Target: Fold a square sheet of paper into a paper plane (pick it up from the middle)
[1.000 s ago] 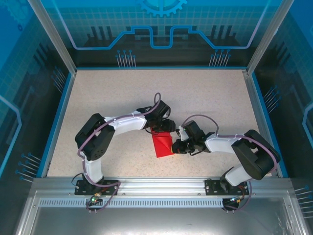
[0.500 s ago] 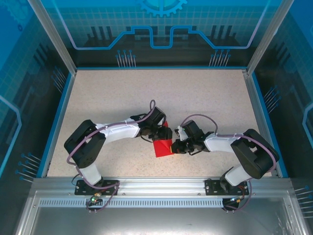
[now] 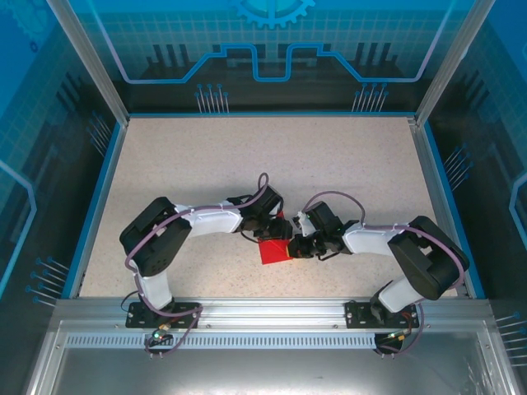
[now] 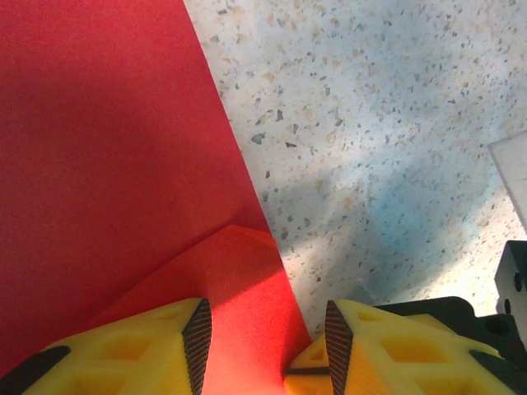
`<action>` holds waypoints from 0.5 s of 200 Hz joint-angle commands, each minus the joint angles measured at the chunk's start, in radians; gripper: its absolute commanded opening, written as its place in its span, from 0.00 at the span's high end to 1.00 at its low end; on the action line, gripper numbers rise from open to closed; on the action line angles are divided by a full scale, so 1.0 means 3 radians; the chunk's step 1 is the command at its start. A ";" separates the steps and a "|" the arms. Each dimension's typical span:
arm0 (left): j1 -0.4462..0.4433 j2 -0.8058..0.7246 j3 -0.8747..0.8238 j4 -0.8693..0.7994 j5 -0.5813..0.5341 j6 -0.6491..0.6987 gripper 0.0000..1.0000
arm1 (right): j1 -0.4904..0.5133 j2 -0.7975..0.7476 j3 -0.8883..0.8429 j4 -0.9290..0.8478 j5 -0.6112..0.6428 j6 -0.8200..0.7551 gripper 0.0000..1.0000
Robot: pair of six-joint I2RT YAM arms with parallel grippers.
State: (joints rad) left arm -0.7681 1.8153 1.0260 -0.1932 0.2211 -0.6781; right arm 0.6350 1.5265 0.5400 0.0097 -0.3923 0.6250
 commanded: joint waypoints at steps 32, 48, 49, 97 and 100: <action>-0.0011 -0.0010 0.0009 -0.0267 -0.0280 0.0178 0.57 | 0.0098 0.0162 -0.0072 -0.0437 0.0175 -0.0094 1.00; -0.0004 -0.0038 -0.0036 -0.0331 -0.0430 0.0210 0.58 | 0.0096 0.0158 -0.0077 -0.0429 0.0170 -0.0098 1.00; -0.0003 -0.0040 -0.0038 -0.0335 -0.0437 0.0212 0.58 | 0.0097 0.0158 -0.0077 -0.0427 0.0169 -0.0096 1.00; 0.0029 -0.0005 -0.0192 -0.0319 -0.0520 0.0230 0.61 | 0.0097 0.0152 -0.0078 -0.0436 0.0171 -0.0112 1.00; 0.0029 0.0000 -0.0197 -0.0325 -0.0526 0.0233 0.61 | 0.0097 0.0153 -0.0081 -0.0436 0.0169 -0.0114 1.00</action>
State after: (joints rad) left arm -0.7689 1.8111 1.0103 -0.2268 0.1345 -0.6437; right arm 0.6350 1.5295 0.5453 0.0010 -0.3927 0.6109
